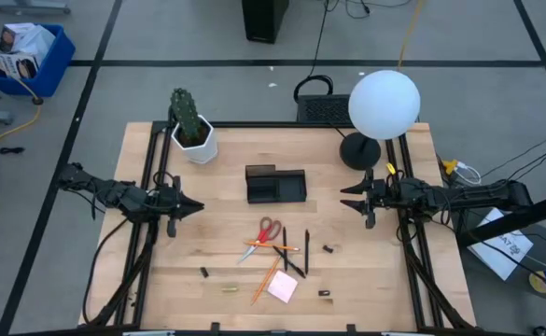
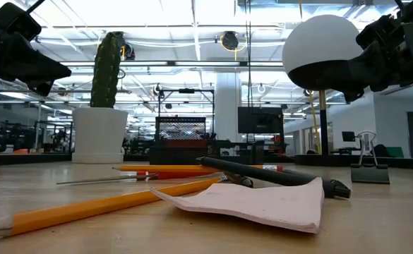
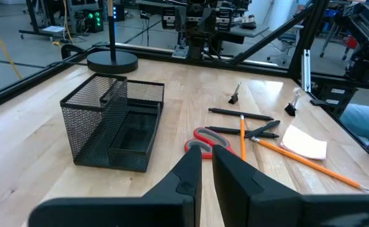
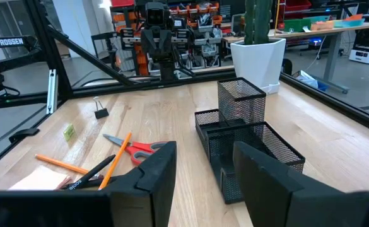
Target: Pick and place office supplies into organizer
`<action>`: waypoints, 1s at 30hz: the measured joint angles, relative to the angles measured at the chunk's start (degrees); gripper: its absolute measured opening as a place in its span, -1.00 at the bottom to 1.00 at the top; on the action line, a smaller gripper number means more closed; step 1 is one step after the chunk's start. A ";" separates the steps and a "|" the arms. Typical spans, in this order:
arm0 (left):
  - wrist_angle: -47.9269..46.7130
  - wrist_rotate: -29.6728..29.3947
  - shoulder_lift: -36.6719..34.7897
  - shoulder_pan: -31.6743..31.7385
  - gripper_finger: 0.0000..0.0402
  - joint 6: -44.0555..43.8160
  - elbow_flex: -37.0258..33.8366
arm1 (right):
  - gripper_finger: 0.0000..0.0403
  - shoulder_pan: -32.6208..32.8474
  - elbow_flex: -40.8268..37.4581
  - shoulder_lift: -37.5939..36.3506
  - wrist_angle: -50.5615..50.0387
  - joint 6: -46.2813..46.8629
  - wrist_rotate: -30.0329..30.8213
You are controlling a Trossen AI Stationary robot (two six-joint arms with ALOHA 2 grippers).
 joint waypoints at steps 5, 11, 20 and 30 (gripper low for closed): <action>0.00 0.00 0.00 0.02 -0.80 0.00 0.00 | -0.24 0.00 0.00 -0.01 0.00 0.01 0.00; 0.01 0.00 -0.01 0.01 -0.80 0.00 0.02 | -0.24 0.00 0.00 -0.01 0.00 0.01 0.00; 0.00 0.00 -0.02 0.01 -0.80 0.00 0.00 | -0.24 0.00 0.00 0.00 0.00 0.02 0.00; 0.00 0.00 -0.02 0.00 -0.80 0.00 0.00 | -0.24 0.00 0.00 -0.02 11.43 12.33 0.12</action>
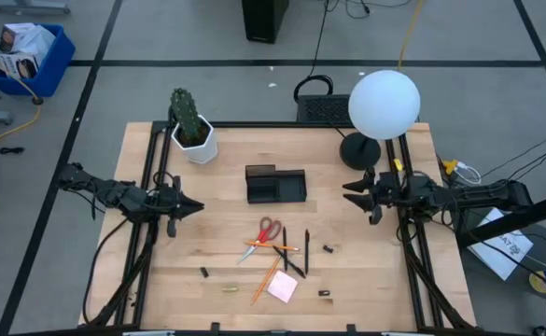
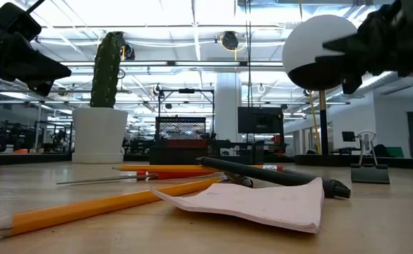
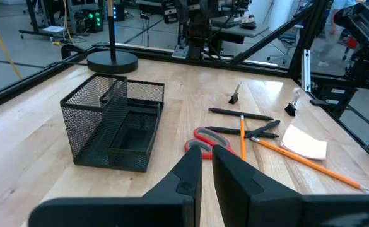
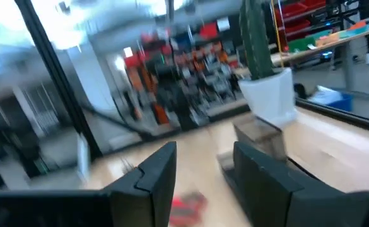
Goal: Pick and place office supplies into organizer
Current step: Put the top black binder clip into the bottom left of the desk organizer
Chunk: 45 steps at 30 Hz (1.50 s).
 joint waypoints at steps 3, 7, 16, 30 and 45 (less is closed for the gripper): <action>0.00 0.00 0.00 0.00 -0.80 0.00 0.02 | -0.24 0.00 0.00 0.00 2.78 6.79 0.07; 0.00 0.00 0.01 0.01 -0.80 0.00 0.01 | -0.24 0.14 0.00 0.00 2.01 8.84 -0.02; 0.00 0.00 0.00 0.01 -0.80 0.00 0.01 | -0.24 2.67 0.00 5.93 3.92 17.50 7.66; 11.27 -0.03 0.00 0.01 -0.80 0.53 0.01 | -0.24 17.42 3.32 17.13 15.65 9.78 15.73; 14.28 -1.55 0.02 0.00 -0.80 -1.35 0.00 | -0.24 41.28 39.45 54.81 -11.39 4.16 51.81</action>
